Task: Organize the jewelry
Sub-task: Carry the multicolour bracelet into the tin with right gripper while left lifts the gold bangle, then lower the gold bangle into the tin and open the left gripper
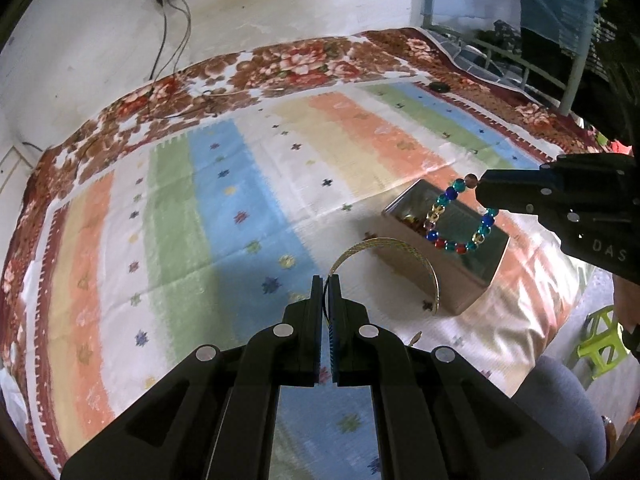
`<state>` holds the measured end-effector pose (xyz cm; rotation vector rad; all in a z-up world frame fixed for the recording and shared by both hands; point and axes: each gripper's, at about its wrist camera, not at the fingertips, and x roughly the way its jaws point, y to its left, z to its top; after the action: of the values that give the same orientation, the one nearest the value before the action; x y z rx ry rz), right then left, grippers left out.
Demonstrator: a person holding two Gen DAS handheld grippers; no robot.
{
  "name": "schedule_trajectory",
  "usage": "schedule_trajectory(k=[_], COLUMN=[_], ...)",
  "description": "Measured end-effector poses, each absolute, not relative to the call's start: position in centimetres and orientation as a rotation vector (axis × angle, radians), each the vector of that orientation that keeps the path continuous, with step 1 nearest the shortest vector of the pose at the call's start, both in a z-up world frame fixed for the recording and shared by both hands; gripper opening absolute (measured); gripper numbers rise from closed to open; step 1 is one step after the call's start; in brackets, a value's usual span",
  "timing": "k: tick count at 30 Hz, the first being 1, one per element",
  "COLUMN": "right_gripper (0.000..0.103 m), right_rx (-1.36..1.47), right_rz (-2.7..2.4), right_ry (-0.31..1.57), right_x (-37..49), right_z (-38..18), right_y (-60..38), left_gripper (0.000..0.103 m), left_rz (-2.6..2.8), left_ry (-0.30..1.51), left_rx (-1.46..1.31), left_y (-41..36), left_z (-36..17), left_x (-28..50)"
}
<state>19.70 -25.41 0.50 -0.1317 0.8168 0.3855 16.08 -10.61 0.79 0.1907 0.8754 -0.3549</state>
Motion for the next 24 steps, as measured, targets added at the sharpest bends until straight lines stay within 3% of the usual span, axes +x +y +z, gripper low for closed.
schedule_trajectory(k=[24], right_gripper=[0.011], right_rx=[-0.046], right_rz=[0.337], right_ry=[0.863], right_x=[20.7], right_z=[-1.7], right_y=[-31.6], left_gripper=[0.002], left_rz=[-0.418], left_ry=[0.89], left_rx=[0.22], left_y=[-19.6], left_z=[-0.9], left_x=[21.3])
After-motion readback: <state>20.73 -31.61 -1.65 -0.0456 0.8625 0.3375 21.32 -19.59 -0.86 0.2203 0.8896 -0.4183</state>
